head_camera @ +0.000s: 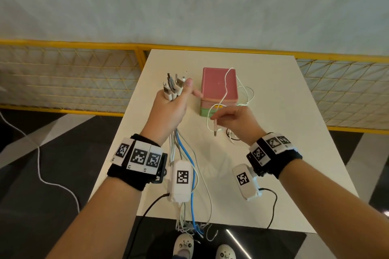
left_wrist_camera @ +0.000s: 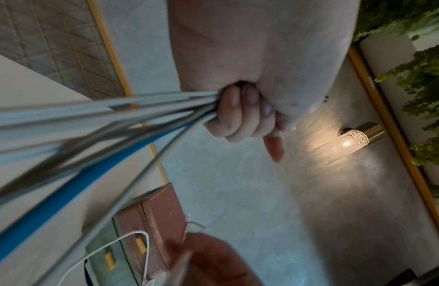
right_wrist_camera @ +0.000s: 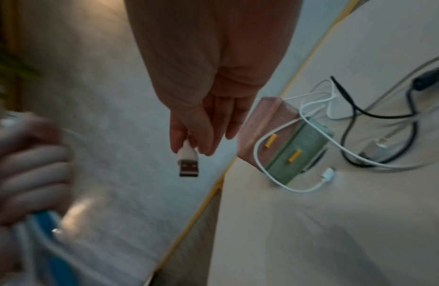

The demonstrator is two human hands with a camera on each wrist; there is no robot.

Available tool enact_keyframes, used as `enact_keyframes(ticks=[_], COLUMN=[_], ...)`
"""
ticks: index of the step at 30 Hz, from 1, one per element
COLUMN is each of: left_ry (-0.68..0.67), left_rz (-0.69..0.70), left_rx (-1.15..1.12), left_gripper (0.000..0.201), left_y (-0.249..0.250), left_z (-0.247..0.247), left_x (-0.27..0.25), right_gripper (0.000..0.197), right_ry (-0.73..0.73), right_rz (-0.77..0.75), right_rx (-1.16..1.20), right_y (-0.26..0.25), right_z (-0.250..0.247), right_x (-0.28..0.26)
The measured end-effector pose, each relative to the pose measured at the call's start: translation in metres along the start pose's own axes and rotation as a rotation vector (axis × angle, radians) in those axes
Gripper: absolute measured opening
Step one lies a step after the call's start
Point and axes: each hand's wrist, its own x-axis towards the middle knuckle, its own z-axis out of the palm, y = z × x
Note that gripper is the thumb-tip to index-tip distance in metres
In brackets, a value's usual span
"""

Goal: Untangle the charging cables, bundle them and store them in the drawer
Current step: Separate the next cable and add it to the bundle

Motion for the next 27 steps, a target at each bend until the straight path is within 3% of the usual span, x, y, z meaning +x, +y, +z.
enact_keyframes(ticks=[3,8,13,18,24,27], left_ry=[-0.155,-0.294,-0.219,-0.193,-0.214,-0.095], left_rz=[0.123,0.217,0.153,0.150,0.138,0.154], left_rx=[0.079,-0.036,-0.119,-0.134,-0.112,-0.108], left_gripper=[0.028,0.029,0.014,0.002,0.038,0.059], left_y=[0.013,0.023,0.023,0.031,0.026,0.026], left_z=[0.005,0.026,0.043,0.048,0.050,0.048], left_x=[-0.009,-0.021,-0.022,-0.027,-0.027,-0.024], right_gripper=[0.016,0.012,0.016,0.027,0.020,0.021], right_ry=[0.103,0.126,0.078,-0.159,-0.146,-0.196], right_rz=[-0.108,-0.222,-0.142,-0.053,-0.174,-0.169], right_rx=[0.145,0.227,0.190,0.256,0.229,0.145], right_y=[-0.027,-0.059,-0.065,-0.063,-0.060,-0.053], right_z=[-0.008,-0.016,-0.017,-0.016,-0.002,0.001], right_x=[-0.014,-0.038,-0.056,-0.068,-0.072,-0.071])
